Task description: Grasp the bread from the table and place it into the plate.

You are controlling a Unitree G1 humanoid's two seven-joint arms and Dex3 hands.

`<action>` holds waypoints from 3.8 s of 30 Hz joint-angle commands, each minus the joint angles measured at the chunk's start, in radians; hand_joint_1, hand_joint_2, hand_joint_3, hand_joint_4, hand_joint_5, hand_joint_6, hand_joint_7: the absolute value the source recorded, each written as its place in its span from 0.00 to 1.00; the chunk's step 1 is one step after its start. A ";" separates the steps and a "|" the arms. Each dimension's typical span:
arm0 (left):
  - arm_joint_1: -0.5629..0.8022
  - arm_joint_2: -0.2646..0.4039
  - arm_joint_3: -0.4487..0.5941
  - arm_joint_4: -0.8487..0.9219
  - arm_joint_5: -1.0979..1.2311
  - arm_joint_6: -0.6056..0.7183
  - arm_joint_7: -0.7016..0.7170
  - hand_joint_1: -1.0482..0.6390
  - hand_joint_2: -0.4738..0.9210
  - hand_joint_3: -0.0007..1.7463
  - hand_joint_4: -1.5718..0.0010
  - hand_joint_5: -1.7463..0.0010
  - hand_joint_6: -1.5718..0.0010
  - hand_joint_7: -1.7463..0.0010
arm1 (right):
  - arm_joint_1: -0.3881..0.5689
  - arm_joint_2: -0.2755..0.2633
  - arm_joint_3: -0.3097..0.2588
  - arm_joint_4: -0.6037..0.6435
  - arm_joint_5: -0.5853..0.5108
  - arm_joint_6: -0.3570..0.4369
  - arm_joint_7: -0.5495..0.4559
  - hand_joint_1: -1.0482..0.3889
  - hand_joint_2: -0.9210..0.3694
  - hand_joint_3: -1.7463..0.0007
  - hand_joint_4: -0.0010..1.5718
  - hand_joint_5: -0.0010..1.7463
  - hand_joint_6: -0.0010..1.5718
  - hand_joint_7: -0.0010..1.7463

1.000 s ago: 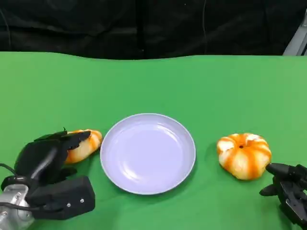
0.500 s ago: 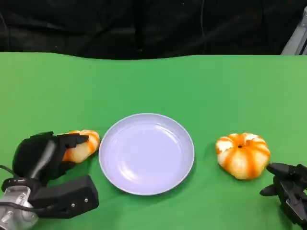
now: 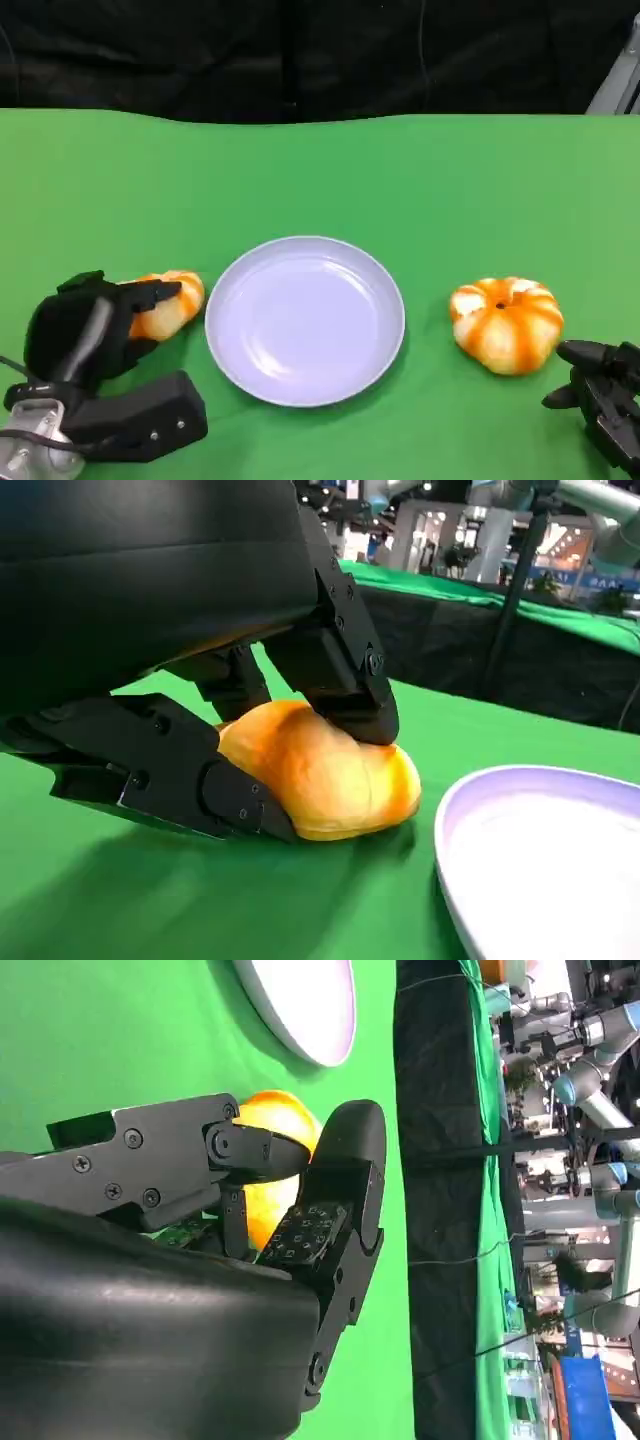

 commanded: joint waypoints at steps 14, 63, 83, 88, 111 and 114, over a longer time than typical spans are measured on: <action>0.012 0.044 -0.001 -0.035 0.038 -0.033 0.164 0.62 0.98 0.01 0.49 0.40 0.21 0.99 | -0.018 -0.014 -0.010 0.021 0.017 -0.004 0.007 0.72 0.00 0.76 0.44 0.75 0.60 0.34; 0.159 0.057 0.023 -0.424 0.079 -0.176 0.069 0.67 0.96 0.00 0.38 0.61 0.18 0.99 | -0.034 -0.015 -0.017 0.045 0.003 -0.021 0.000 0.73 0.00 0.76 0.43 0.76 0.58 0.38; 0.090 -0.027 -0.034 -0.385 0.129 -0.166 0.009 0.66 0.96 0.00 0.34 0.67 0.19 1.00 | -0.036 -0.012 -0.012 0.054 -0.002 -0.032 0.002 0.74 0.00 0.74 0.43 0.77 0.57 0.39; 0.037 -0.073 -0.071 -0.308 0.148 -0.169 0.004 0.67 0.97 0.00 0.33 0.66 0.18 1.00 | -0.026 -0.006 -0.011 0.039 -0.004 -0.029 -0.008 0.72 0.00 0.75 0.42 0.77 0.57 0.39; -0.026 -0.118 -0.148 -0.192 0.189 -0.091 -0.012 0.48 0.99 0.00 0.41 0.94 0.40 1.00 | -0.030 -0.008 -0.013 0.052 0.003 -0.041 -0.003 0.72 0.00 0.75 0.42 0.75 0.56 0.39; -0.023 -0.111 -0.153 -0.203 0.190 -0.069 -0.019 0.44 1.00 0.00 0.44 0.99 0.47 1.00 | -0.032 -0.010 -0.013 0.058 -0.001 -0.045 -0.005 0.72 0.00 0.76 0.43 0.75 0.57 0.38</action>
